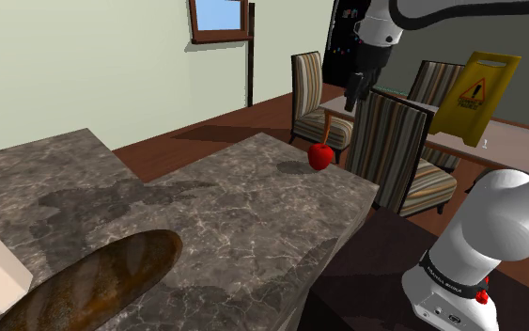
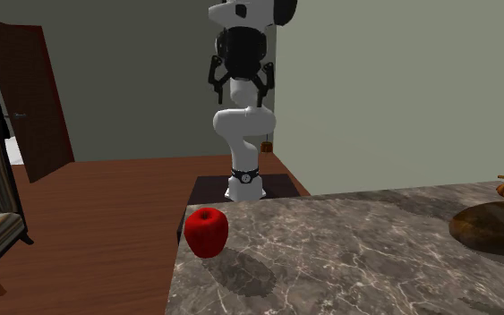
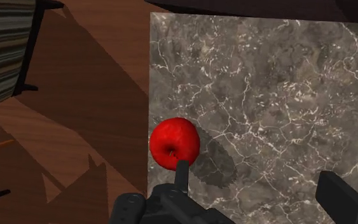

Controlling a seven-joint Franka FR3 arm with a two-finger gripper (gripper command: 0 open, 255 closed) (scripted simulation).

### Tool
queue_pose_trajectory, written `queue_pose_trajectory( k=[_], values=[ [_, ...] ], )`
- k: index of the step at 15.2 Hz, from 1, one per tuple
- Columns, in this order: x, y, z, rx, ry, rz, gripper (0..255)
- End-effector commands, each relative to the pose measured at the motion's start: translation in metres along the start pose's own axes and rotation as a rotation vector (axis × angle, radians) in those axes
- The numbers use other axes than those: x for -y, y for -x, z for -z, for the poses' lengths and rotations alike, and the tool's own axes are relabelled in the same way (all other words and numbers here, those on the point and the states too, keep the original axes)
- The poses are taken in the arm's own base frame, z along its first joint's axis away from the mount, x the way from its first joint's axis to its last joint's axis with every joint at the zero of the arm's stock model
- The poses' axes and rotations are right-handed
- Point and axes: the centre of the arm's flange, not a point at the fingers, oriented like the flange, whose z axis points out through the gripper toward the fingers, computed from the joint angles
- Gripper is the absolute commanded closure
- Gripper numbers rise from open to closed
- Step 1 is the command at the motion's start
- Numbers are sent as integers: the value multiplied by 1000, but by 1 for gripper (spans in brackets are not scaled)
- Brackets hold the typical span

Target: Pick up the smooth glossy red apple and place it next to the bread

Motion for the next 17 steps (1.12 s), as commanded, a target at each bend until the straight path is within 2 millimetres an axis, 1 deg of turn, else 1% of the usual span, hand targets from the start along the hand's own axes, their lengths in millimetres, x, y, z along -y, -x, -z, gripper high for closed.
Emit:
queue_pose_trajectory(
  k=[1,8,15,17],
  values=[
    [-10,-14,-21,17,-5,20,0],
    [-46,-68,-95,79,-21,85,0],
    [-77,-120,-173,141,-38,149,0],
    [-79,-122,-183,145,-39,153,0]
  ],
)
